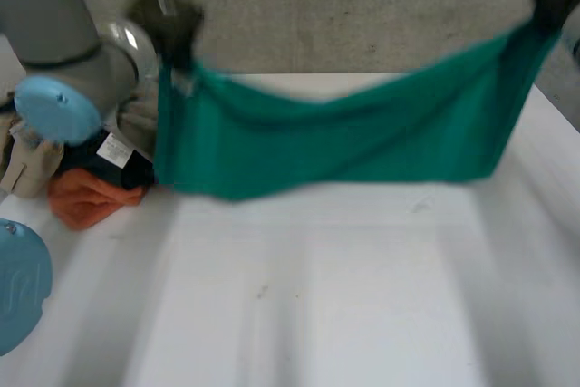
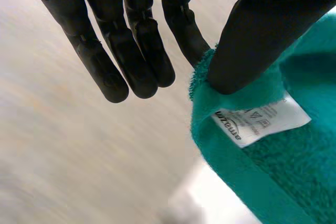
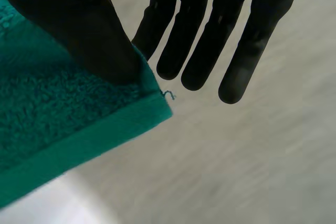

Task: Fold the laundry.

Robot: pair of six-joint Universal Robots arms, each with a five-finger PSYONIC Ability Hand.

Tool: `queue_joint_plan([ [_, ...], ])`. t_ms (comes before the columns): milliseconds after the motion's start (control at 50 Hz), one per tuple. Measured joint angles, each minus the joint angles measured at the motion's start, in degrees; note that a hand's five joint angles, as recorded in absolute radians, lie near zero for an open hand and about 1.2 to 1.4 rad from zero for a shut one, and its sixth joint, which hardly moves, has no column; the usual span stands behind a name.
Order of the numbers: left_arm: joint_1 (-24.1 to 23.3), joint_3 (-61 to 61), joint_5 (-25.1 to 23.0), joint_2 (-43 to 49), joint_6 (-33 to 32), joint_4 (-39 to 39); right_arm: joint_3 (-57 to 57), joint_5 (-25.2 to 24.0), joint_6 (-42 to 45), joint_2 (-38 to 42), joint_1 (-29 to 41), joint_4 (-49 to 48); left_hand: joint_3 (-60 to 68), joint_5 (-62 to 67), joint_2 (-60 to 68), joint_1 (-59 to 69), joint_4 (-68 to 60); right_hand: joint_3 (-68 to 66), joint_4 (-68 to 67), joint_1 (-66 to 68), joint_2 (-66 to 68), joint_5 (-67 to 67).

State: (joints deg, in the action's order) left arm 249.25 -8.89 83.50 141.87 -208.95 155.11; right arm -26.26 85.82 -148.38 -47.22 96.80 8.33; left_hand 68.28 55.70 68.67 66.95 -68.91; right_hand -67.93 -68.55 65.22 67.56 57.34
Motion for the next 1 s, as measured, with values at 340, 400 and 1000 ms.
queue_joint_plan([
  [340, 3.33, 0.80, 5.03, 0.13, 19.54, 25.79, -14.20, 0.22, -12.24, -5.76, 0.82, -33.95, 0.00, 0.00, 0.00, 0.00, 0.00, -0.21, -0.05, 0.00, 0.00, 0.44],
  [400, 3.50, -3.58, 4.43, 0.48, 20.38, 25.74, -14.82, -0.77, -12.12, -4.14, 0.38, -31.95, 0.00, 0.00, 0.00, 0.00, 0.00, -0.21, -0.06, 0.00, 0.00, 0.44],
  [1000, 7.41, -57.85, -8.33, -19.32, -1.70, -4.23, -47.15, -5.65, 18.49, -14.54, -10.48, 15.24, 0.00, 0.00, 0.01, 0.00, 0.00, -0.21, -0.06, 0.00, 0.00, 0.44],
])
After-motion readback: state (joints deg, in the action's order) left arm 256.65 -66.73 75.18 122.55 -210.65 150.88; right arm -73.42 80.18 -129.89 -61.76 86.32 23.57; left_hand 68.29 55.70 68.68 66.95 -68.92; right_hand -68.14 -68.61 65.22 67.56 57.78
